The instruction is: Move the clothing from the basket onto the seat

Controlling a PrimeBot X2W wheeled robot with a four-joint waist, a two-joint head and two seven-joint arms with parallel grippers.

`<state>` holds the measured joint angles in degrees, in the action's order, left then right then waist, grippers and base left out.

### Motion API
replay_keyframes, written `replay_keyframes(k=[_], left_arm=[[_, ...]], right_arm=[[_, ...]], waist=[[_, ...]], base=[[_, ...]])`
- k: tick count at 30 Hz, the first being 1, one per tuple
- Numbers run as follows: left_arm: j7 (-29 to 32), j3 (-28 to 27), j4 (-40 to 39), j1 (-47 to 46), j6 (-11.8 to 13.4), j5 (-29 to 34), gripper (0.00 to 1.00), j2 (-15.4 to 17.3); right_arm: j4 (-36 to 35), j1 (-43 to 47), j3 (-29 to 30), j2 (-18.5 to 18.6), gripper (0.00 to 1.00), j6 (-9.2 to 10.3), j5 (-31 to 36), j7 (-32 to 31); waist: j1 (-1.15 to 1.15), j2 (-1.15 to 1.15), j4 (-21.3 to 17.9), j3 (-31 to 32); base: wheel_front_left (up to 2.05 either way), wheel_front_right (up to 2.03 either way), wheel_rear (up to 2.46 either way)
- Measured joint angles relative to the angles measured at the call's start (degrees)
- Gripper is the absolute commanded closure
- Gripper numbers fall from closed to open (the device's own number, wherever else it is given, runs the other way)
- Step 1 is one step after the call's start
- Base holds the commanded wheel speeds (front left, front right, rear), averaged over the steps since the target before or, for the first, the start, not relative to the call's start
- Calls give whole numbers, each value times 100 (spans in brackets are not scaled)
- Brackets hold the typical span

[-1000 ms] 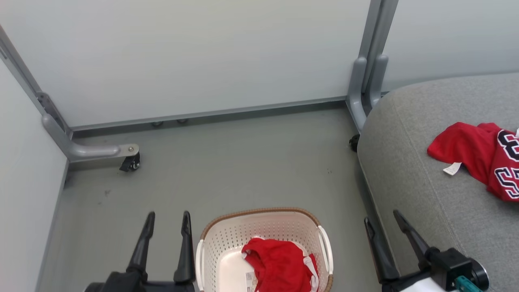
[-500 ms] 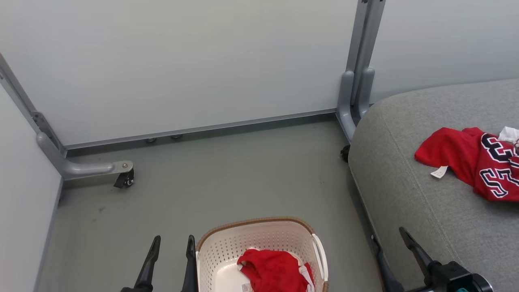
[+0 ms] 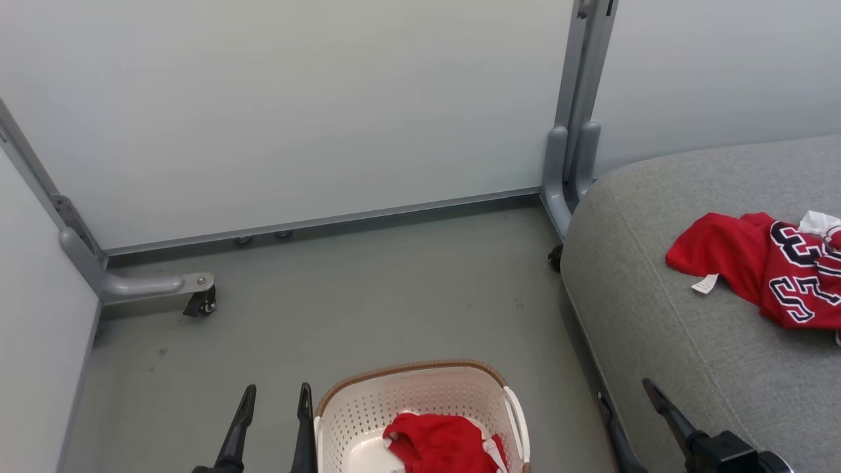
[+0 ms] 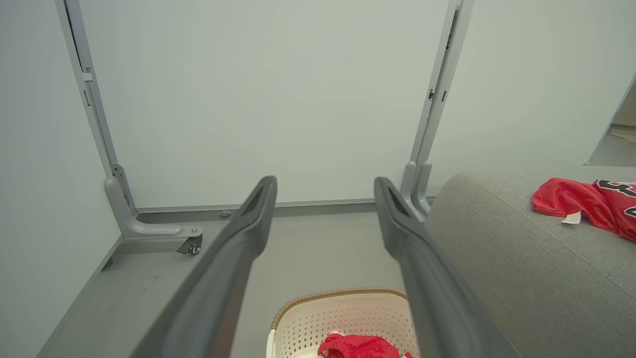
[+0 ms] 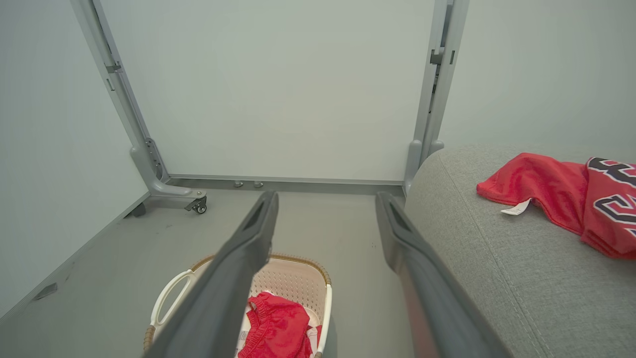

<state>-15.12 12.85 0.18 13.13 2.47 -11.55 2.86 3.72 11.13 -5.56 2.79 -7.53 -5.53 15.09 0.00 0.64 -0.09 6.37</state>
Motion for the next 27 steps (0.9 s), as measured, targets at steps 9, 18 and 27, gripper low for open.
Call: replay_keyframes(k=[9, 18, 27], left_arm=[[0, -13, 42, 4, -1, -1, 0, 0], [0, -15, 110, 5, -29, -1, 0, 0], [0, 4, 345, -3, -175, -1, 0, 0]], right_arm=[[-15, 14, -9, 0, 0, 0, 16, 0], [-2, 15, -7, 0, 0, 0, 48, 0], [-8, 3, 25, -1, 0, 0, 49, 0]], waist=[[0, 0, 19, -13], [0, 0, 2, -52], [0, 0, -7, -145]], base=[[0, 0, 0], [0, 0, 0], [0, 0, 0]])
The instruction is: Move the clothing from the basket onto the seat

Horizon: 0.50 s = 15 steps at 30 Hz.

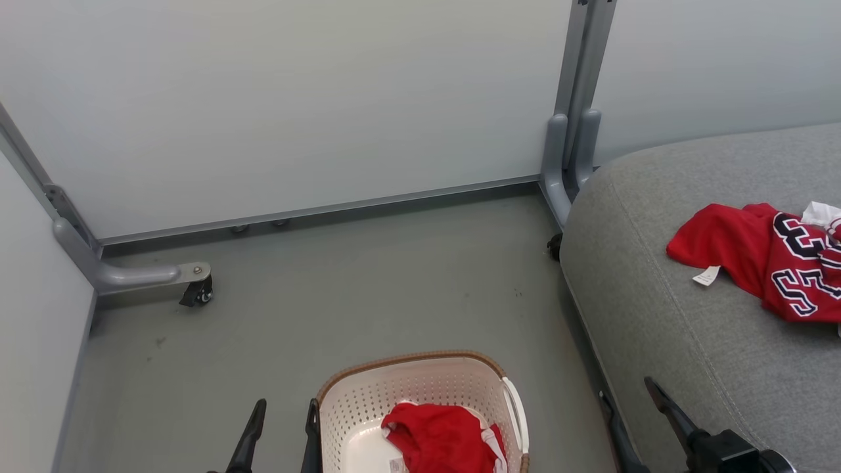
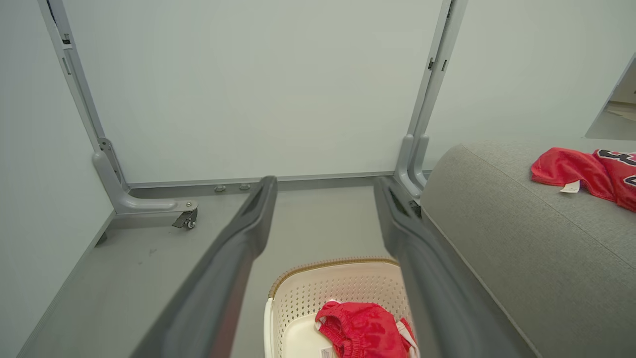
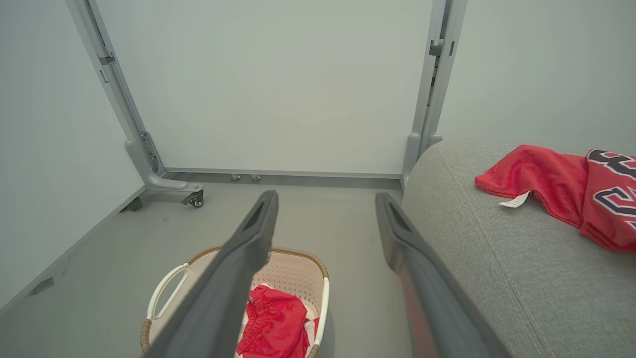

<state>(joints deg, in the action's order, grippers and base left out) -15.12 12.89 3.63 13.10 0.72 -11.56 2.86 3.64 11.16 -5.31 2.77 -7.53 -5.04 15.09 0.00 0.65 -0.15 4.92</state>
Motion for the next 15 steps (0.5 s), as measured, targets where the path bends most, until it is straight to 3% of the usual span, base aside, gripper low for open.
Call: replay_keyframes(k=[5, 15], left_arm=[[0, 55, 241, -122, -261, -49, 0, 0], [0, 419, 690, -649, -539, 208, 0, -2]], right_arm=[[-30, -43, 20, 1, 0, 0, 10, 0], [-205, -472, 264, 1, 0, 0, 151, 0]], waist=[[0, 0, -19, -120], [0, 0, -162, -551]], base=[[0, 0, 0], [0, 0, 0]])
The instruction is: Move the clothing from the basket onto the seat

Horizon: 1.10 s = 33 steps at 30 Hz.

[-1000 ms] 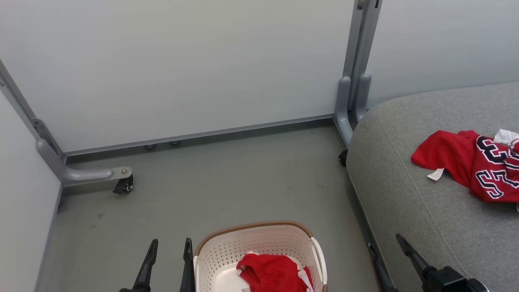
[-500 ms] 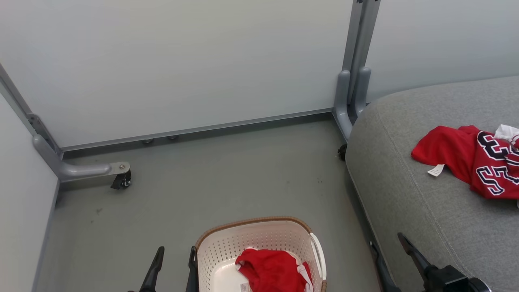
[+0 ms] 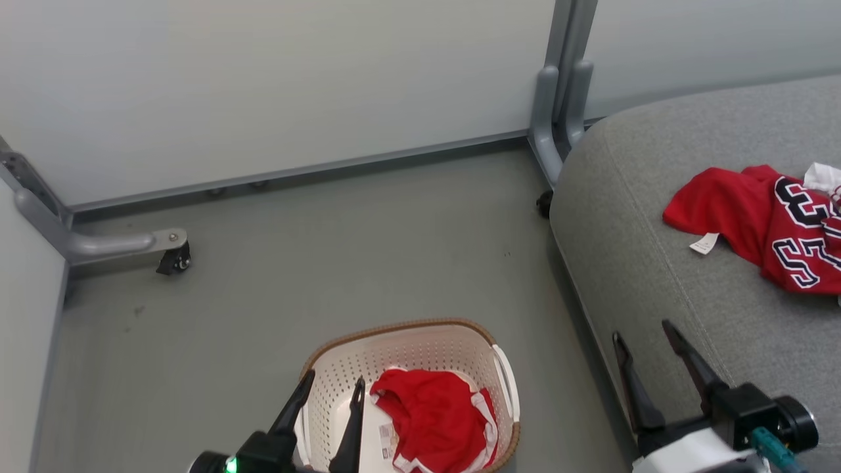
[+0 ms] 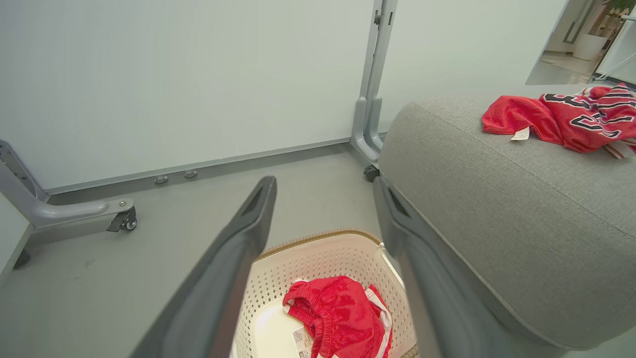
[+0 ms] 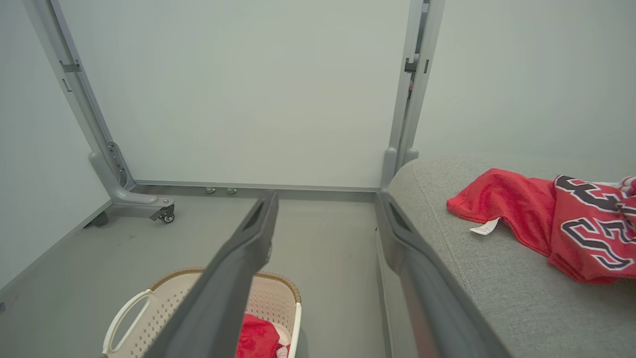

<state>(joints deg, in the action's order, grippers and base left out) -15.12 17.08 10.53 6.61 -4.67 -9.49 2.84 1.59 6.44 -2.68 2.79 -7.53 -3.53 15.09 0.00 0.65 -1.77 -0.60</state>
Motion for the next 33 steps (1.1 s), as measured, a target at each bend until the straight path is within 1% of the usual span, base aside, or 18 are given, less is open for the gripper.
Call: replay_keyframes(k=[6, 9, 12, 14, 19, 22, 24, 27, 29, 31, 33], left_arm=[[0, 352, 434, -1023, -164, 94, 0, -4], [1, 589, 889, -1556, -240, 94, 0, -7], [1, 801, 1392, -2093, -263, 94, 0, 10], [0, 1058, 1709, -2507, -264, 70, 0, 56], [1, 1740, 2753, -3319, -272, -330, 0, 183], [13, 2398, 3526, -3857, -272, -641, 0, 325], [146, 2777, 3910, -4184, -272, -964, 0, 368], [393, 3208, 4189, -4536, -272, -1619, 0, 396], [570, 3493, 4309, -4762, -274, -1941, 0, 475], [775, 3831, 4388, -4980, -274, -2230, 0, 627], [906, 4117, 4445, -5149, -274, -2373, 0, 770]], right_arm=[[-227, -710, 67, 2, 0, 0, 81, 1], [-313, -1014, 80, 1, 0, 0, 135, 0], [-379, -1236, 112, 2, 0, 1, 170, 1], [-426, -1378, 118, 2, 0, 0, 189, 1], [-539, -1695, 113, 5, 0, 1, 134, 1], [-615, -1886, 14, 4, 0, 0, 78, 1], [-686, -1995, -37, 4, 0, 0, 37, 1], [-781, -2107, -76, 5, 0, 0, -10, 0], [-817, -2191, -62, 3, 0, 0, -198, 1], [-834, -2307, -59, 12, 0, 1, -322, 1], [-856, -2417, -113, 10, 0, 0, -369, 0]], waist=[[0, 0, -112, -607], [1, 0, -147, -995], [1, 0, -187, -1387], [1, 0, -221, -1665], [1, 0, -320, -2290], [1, 0, -407, -2682], [1, 0, -471, -2939], [2, 0, -559, -3294], [1, 0, -615, -3521], [1, 0, -680, -3767], [2, 0, -742, -3973]], base=[[0, 0, 0], [0, 0, 0], [0, 0, 0], [0, 0, 0], [0, 0, 0], [0, 0, 0], [0, 0, 0], [0, 0, 0], [0, 0, 0], [0, 0, 0], [0, 0, 0]])
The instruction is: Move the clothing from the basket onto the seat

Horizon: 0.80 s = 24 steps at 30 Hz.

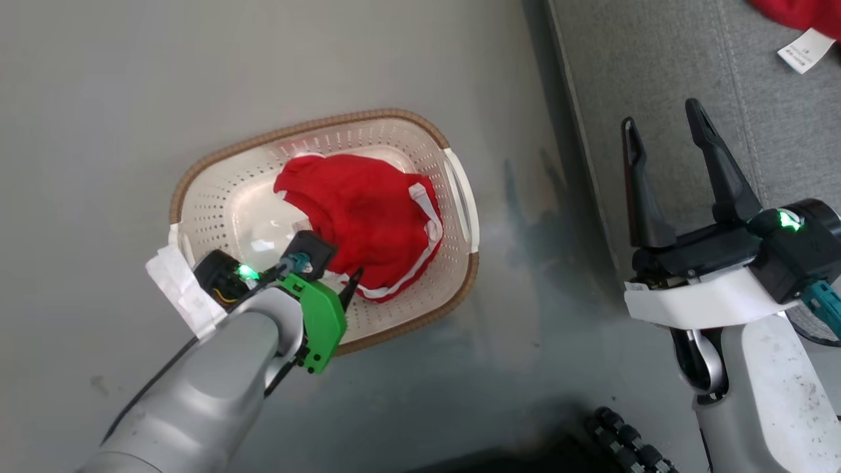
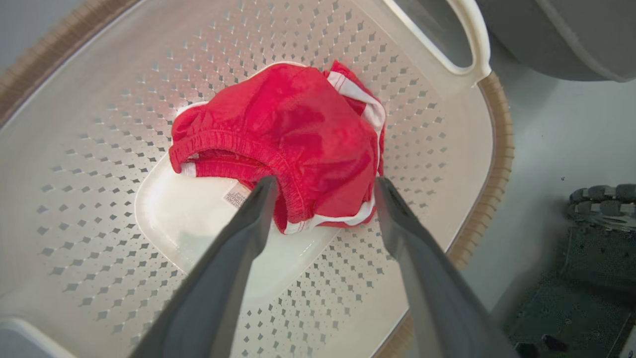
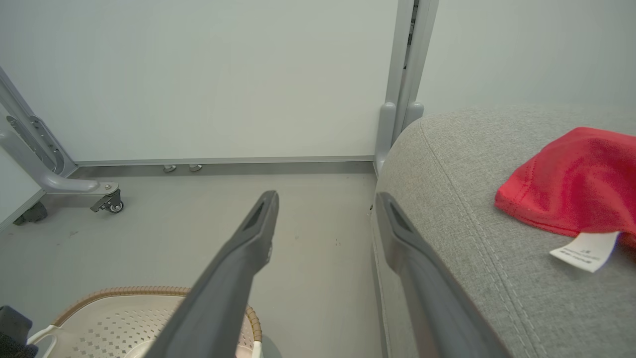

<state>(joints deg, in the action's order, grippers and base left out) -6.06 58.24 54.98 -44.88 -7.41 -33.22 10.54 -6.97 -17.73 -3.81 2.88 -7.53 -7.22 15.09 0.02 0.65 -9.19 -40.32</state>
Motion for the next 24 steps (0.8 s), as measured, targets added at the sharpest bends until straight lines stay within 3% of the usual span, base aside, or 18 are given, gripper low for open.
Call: replay_keyframes(k=[5, 11, 24], left_arm=[[327, 620, -99, -340, -1, -723, 0, 261], [313, 1079, -57, -755, -10, -1213, 0, 416], [136, 1422, 975, -1220, -10, -1009, 0, 237]], right_arm=[[-175, -233, -27, -2, 0, 0, -90, 1], [-387, -360, -225, -4, 0, 0, 18, 0], [-1011, -667, -448, -4, 0, 0, 222, 1]], waist=[[-1, 0, -167, -496], [-1, 0, -296, -983], [-1, 0, -422, -1665]], base=[[0, 0, 0], [0, 0, 0], [0, 0, 0]])
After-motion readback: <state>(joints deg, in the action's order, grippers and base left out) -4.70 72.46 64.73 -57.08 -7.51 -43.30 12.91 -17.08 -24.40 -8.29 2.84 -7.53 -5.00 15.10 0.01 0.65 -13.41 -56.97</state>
